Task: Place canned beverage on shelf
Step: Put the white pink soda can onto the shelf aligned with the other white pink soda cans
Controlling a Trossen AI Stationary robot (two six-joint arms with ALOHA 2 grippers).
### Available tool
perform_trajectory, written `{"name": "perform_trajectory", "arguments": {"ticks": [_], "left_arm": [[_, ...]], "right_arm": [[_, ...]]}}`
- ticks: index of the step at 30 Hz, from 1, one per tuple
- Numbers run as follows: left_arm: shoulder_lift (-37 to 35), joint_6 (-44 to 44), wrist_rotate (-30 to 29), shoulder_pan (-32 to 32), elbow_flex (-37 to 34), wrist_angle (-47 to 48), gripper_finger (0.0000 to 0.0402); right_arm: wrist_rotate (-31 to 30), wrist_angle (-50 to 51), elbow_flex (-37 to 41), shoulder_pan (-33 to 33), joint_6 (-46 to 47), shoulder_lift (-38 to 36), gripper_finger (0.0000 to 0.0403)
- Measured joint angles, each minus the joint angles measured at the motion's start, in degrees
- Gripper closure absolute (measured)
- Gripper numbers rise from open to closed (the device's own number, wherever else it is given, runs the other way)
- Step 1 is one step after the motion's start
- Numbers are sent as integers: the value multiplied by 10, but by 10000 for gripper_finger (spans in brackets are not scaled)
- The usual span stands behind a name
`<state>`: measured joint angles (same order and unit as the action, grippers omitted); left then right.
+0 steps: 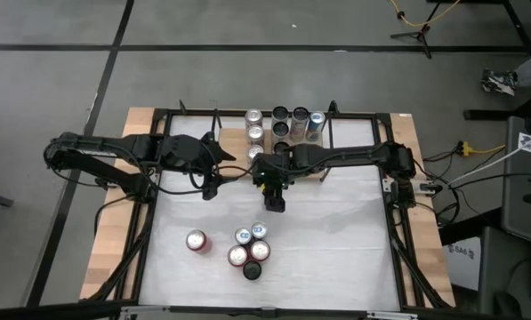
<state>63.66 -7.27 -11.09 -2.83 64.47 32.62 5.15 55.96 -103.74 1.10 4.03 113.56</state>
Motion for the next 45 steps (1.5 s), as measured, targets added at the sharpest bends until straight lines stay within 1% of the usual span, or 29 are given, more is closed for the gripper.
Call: {"name": "perform_trajectory", "arguments": {"ticks": [17,21,31,34,38,42,45], "left_arm": [[0,0,0,0,0,1,122],[0,0,-2,0,0,1,122],[0,0,-3,0,0,0,122],[0,0,-3,0,0,0,122],[0,0,-3,0,0,0,122],[0,0,-3,0,0,0,122],[0,0,-3,0,0,-1,122]], "right_arm": [[0,10,1,0,0,12,17],[0,9,1,0,0,12,36],[0,9,1,0,2,12,129],[2,12,1,0,3,11,152],[13,20,-5,0,3,10,156],[16,53,-30,0,4,10,140],[17,86,-57,0,3,10,140]]}}
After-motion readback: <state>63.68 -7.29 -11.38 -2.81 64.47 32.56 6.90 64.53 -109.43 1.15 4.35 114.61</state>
